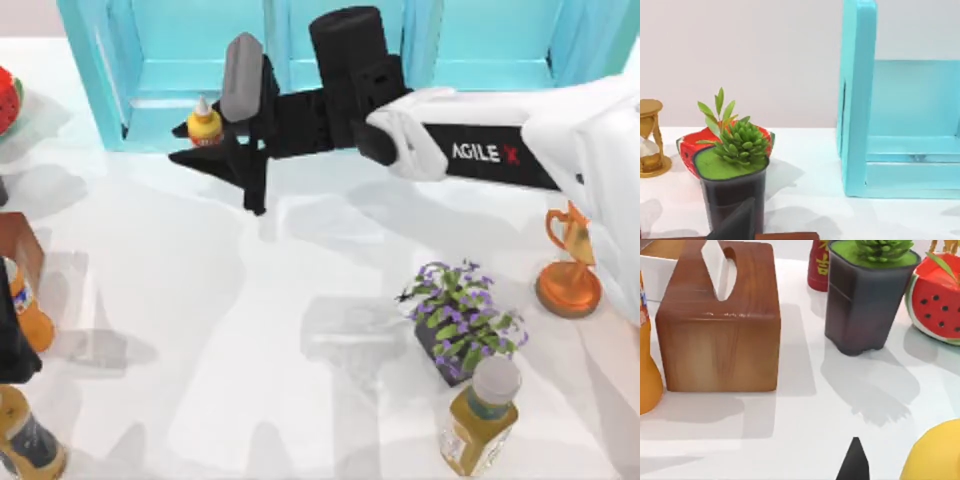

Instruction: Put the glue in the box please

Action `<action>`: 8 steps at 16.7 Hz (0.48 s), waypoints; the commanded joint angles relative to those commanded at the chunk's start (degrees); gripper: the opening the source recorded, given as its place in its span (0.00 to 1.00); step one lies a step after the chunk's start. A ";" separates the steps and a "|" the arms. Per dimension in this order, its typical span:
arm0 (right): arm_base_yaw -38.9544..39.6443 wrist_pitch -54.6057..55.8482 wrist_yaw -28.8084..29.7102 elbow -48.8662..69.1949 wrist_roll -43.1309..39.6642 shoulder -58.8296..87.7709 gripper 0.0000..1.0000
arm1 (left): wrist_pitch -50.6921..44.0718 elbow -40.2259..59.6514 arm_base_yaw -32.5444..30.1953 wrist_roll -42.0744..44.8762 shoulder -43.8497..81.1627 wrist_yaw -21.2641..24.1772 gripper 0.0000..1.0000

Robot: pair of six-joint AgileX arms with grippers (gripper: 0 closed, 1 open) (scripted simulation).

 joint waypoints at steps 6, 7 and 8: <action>-1.45 -8.69 -1.63 0.04 -0.97 -2.97 0.00 | 0.00 0.00 0.00 0.00 0.00 0.00 1.00; -1.78 -9.68 -2.02 -0.11 -1.20 -2.85 0.00 | 0.00 0.00 0.00 0.00 0.00 0.00 1.00; -1.98 -10.15 -2.22 -0.18 -1.32 -2.76 0.00 | 0.00 0.00 0.00 0.00 0.00 0.00 1.00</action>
